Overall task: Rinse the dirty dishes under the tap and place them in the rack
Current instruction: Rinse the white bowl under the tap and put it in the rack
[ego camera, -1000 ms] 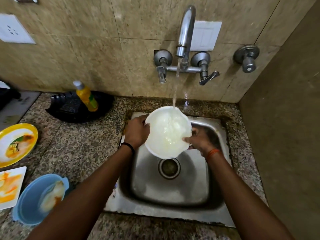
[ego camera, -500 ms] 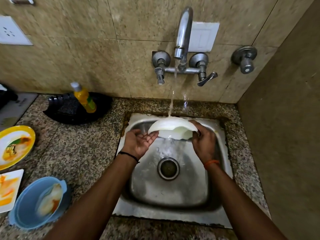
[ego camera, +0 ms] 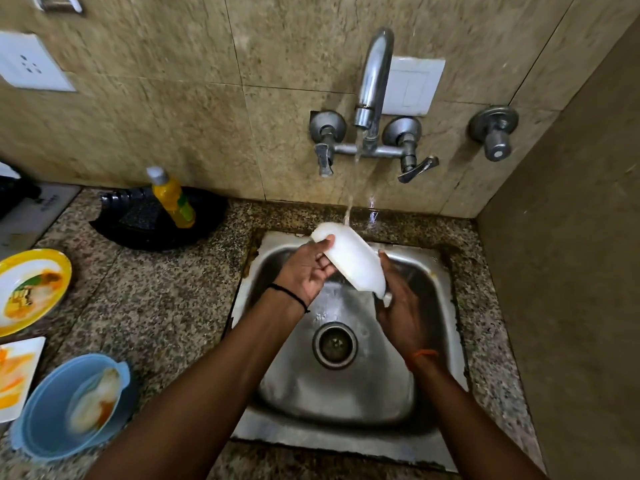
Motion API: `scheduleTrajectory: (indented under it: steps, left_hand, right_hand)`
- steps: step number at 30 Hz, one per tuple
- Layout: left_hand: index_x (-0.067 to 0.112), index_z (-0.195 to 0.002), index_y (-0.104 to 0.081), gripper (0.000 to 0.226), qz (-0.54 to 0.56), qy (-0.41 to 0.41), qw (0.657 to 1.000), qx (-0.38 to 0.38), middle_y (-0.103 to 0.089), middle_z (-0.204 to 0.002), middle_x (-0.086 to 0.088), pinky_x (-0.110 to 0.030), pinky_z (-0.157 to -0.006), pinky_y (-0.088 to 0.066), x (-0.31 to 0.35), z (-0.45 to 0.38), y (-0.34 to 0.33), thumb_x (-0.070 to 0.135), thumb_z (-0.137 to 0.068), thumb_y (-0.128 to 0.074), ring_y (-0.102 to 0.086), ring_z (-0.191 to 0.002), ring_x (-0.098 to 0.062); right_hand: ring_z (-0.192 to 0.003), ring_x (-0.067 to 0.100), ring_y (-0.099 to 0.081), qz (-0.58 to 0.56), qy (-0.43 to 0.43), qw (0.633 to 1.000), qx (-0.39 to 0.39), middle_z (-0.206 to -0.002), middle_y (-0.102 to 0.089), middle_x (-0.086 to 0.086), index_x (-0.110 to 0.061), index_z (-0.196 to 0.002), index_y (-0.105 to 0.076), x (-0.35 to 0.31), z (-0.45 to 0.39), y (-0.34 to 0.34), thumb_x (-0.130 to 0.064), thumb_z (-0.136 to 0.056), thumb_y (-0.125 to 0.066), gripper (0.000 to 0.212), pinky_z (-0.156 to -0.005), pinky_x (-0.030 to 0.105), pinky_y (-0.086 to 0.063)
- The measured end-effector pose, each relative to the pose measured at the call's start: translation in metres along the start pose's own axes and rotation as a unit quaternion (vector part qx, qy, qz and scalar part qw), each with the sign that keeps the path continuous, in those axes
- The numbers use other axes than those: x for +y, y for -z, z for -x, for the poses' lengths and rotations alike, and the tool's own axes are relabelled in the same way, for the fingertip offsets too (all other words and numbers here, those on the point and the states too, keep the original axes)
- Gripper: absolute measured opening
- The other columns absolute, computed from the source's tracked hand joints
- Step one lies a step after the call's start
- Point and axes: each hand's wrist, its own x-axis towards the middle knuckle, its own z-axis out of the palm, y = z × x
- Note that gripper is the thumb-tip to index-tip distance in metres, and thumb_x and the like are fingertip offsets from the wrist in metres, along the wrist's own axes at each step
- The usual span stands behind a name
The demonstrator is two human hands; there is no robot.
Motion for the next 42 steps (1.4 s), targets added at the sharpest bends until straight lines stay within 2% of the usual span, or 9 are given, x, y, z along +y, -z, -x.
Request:
scheduleTrajectory:
  steps: [8,13,17,20,25,31,35,39,42]
  left_hand:
    - [0.011,-0.117,-0.061,0.029,-0.161,-0.033,0.986,-0.024,-0.069,-0.105,-0.01,-0.036,-0.083,-0.055,0.002,-0.003,-0.004,0.003,-0.089,-0.061,-0.068,-0.087,-0.019]
    - [0.01,-0.123,-0.061,0.037,-0.251,-0.041,0.966,-0.049,-0.07,-0.108,-0.011,-0.038,-0.089,-0.052,0.003,0.001,0.006,0.003,-0.087,-0.064,-0.068,-0.088,-0.021]
    - [0.013,-0.121,-0.062,0.033,-0.288,-0.035,0.955,-0.067,-0.071,-0.103,-0.004,-0.031,-0.079,-0.054,0.003,0.006,0.015,0.005,-0.088,-0.062,-0.066,-0.089,-0.018]
    - [0.015,-0.115,-0.064,0.028,-0.309,-0.035,0.948,-0.064,-0.071,-0.095,0.002,-0.022,-0.066,-0.052,0.004,0.01,0.022,0.005,-0.089,-0.061,-0.066,-0.082,-0.012]
    - [0.012,-0.113,-0.065,0.029,-0.336,-0.06,0.939,-0.041,-0.07,-0.089,0.003,-0.026,-0.071,-0.051,0.007,0.011,0.027,0.002,-0.086,-0.065,-0.065,-0.078,-0.011]
    - [0.014,-0.107,-0.066,0.027,-0.343,-0.069,0.936,-0.037,-0.07,-0.088,0.003,-0.031,-0.078,-0.051,0.007,0.009,0.028,-0.001,-0.084,-0.066,-0.065,-0.079,-0.014]
    - [0.015,-0.106,-0.067,0.026,-0.347,-0.075,0.934,-0.037,-0.071,-0.094,-0.002,-0.042,-0.09,-0.049,0.006,0.006,0.03,0.0,-0.084,-0.066,-0.065,-0.091,-0.022]
    - [0.013,-0.108,-0.067,0.025,-0.296,-0.06,0.952,-0.048,-0.072,-0.098,-0.004,-0.036,-0.081,-0.054,0.012,0.002,0.043,0.002,-0.086,-0.063,-0.066,-0.091,-0.023]
    - [0.011,-0.115,-0.064,0.026,-0.23,-0.046,0.971,-0.05,-0.073,-0.098,-0.004,-0.03,-0.07,-0.058,0.016,0.001,0.054,0.004,-0.09,-0.058,-0.067,-0.087,-0.019]
  right_hand:
    - [-0.15,0.016,-0.001,0.066,0.153,0.981,-0.1,-0.163,-0.003,-0.001,-0.018,-0.154,-0.01,-0.036,-0.015,-0.005,-0.018,-0.086,-0.042,0.076,-0.122,0.048,-0.01]
    - [-0.15,0.012,-0.005,0.061,0.153,0.981,-0.104,-0.162,-0.01,0.0,-0.016,-0.154,-0.016,-0.05,-0.041,-0.008,-0.014,-0.093,-0.034,0.064,-0.123,0.036,-0.008]
    - [-0.134,0.01,-0.044,-0.147,0.02,0.985,-0.082,-0.143,-0.05,0.005,-0.01,-0.138,-0.051,-0.071,-0.066,-0.008,0.001,-0.096,-0.043,0.044,-0.115,0.029,-0.033]
    - [-0.097,0.016,-0.07,-0.376,-0.112,0.919,-0.037,-0.114,-0.068,0.016,0.009,-0.12,-0.06,-0.087,-0.081,-0.004,0.008,-0.09,-0.055,0.03,-0.09,0.031,-0.056]
    - [-0.066,0.02,-0.072,-0.474,-0.228,0.85,-0.016,-0.082,-0.073,0.018,0.011,-0.098,-0.067,-0.091,-0.093,-0.004,0.0,-0.082,-0.07,0.019,-0.062,0.023,-0.058]
    - [-0.081,0.024,-0.072,-0.539,-0.272,0.794,-0.065,-0.091,-0.071,0.019,0.009,-0.099,-0.065,-0.087,-0.095,0.0,0.013,-0.087,-0.055,0.016,-0.078,0.026,-0.059]
    - [-0.071,0.018,-0.072,-0.472,-0.26,0.843,-0.006,-0.079,-0.073,0.01,0.001,-0.082,-0.07,-0.085,-0.092,0.001,0.009,-0.073,-0.074,0.012,-0.068,0.025,-0.059]
    - [-0.061,0.006,-0.064,-0.309,-0.215,0.926,0.028,-0.074,-0.071,0.002,-0.013,-0.073,-0.069,-0.075,-0.086,0.001,-0.005,-0.071,-0.082,0.015,-0.063,0.02,-0.054]
    - [-0.091,0.008,-0.064,-0.178,-0.107,0.978,0.0,-0.099,-0.07,-0.002,-0.021,-0.088,-0.072,-0.06,-0.072,-0.008,-0.01,-0.083,-0.07,0.013,-0.085,0.03,-0.054]
